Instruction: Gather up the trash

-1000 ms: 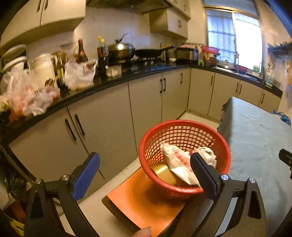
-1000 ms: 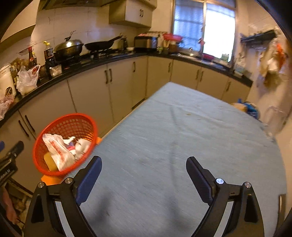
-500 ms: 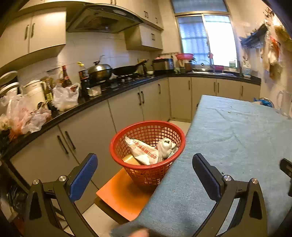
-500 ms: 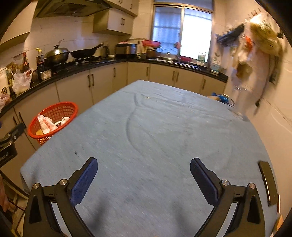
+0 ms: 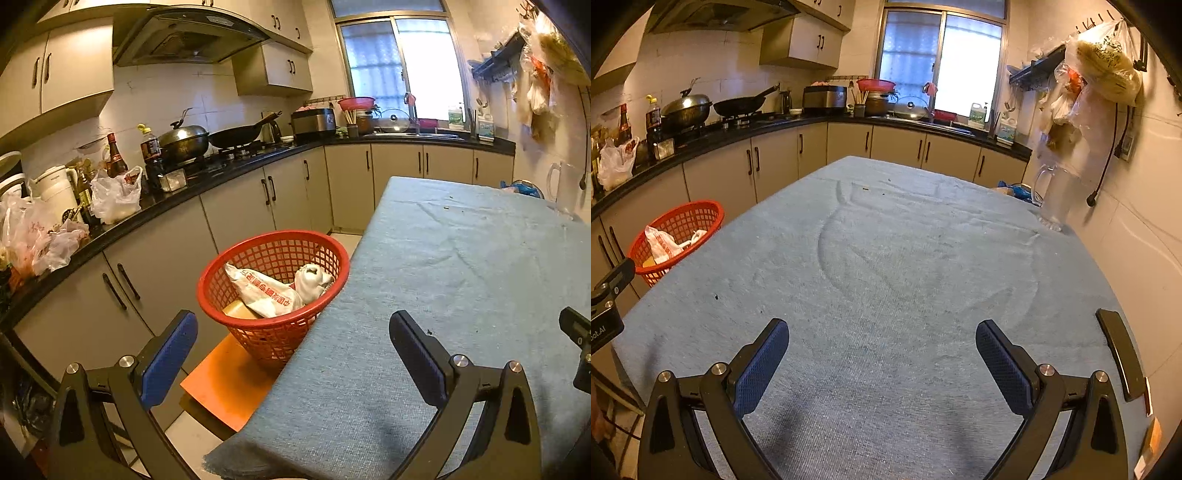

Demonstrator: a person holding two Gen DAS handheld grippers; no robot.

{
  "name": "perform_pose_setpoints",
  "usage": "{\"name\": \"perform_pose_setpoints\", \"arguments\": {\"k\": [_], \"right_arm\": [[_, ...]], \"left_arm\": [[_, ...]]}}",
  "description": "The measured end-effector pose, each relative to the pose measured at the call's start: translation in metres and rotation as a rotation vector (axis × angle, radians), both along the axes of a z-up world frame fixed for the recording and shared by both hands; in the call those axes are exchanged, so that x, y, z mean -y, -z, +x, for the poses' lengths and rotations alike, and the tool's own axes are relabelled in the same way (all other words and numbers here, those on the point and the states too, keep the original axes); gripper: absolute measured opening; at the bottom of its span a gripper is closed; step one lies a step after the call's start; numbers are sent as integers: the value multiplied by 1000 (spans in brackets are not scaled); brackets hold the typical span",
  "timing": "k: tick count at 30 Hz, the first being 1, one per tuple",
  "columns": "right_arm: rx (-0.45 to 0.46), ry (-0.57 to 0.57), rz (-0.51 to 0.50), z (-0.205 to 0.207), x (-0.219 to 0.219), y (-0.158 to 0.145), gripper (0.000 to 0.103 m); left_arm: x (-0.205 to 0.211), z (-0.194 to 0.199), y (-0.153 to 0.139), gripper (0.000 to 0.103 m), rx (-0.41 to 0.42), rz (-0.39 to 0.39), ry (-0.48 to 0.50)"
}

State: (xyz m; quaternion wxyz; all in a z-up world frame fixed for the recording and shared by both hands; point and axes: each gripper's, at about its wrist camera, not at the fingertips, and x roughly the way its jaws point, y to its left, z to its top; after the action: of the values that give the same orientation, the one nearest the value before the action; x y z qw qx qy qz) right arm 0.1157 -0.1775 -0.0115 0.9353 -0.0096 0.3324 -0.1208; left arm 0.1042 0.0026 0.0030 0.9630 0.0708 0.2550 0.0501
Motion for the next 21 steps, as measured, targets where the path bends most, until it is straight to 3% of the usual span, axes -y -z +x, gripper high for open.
{"name": "perform_pose_setpoints", "arguments": {"k": [21], "right_arm": [[-12, -11, -26, 1, -11, 2, 102]], "left_arm": [[-6, 2, 8, 103, -19, -26, 0]]}}
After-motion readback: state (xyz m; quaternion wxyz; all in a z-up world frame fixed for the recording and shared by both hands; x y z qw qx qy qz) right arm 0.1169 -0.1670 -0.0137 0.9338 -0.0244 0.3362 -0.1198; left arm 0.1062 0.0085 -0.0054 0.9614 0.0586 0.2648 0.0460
